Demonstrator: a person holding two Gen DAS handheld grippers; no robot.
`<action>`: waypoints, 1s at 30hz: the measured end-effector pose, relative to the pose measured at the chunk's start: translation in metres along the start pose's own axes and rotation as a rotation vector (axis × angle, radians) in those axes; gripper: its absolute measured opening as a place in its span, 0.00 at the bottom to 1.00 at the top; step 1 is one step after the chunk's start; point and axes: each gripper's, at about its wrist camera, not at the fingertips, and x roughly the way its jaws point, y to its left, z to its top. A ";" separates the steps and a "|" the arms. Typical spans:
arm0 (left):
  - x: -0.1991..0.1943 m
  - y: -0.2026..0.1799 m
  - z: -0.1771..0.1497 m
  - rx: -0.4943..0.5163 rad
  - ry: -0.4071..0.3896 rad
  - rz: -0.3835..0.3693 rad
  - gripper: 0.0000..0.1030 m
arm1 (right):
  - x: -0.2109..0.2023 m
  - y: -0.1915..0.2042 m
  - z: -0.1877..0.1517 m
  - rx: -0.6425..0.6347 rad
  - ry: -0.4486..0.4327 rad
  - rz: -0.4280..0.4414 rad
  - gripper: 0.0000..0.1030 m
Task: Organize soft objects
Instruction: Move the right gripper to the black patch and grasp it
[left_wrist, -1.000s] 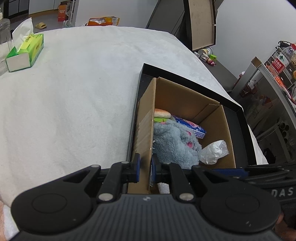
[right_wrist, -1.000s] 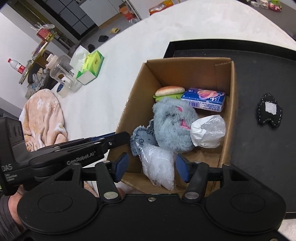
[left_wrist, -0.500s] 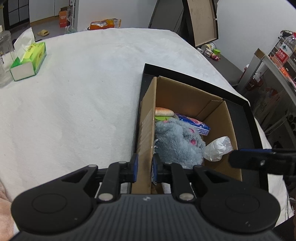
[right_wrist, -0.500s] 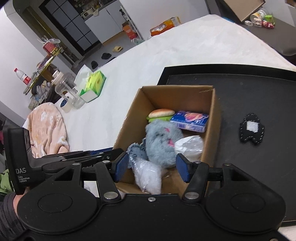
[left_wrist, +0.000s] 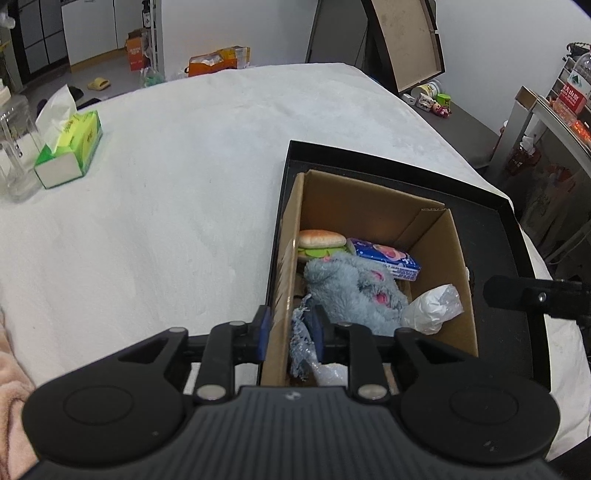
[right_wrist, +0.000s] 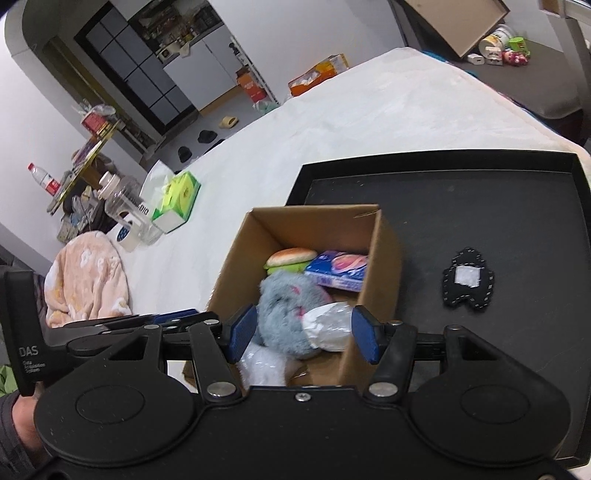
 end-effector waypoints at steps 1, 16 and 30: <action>-0.001 -0.002 0.001 0.004 -0.002 0.005 0.28 | -0.001 -0.004 0.001 0.006 -0.003 0.001 0.57; 0.004 -0.032 0.007 0.056 0.013 0.071 0.44 | -0.006 -0.058 0.012 0.052 -0.033 0.006 0.60; 0.017 -0.046 0.014 0.084 0.022 0.122 0.51 | 0.028 -0.111 0.006 0.068 -0.053 -0.052 0.61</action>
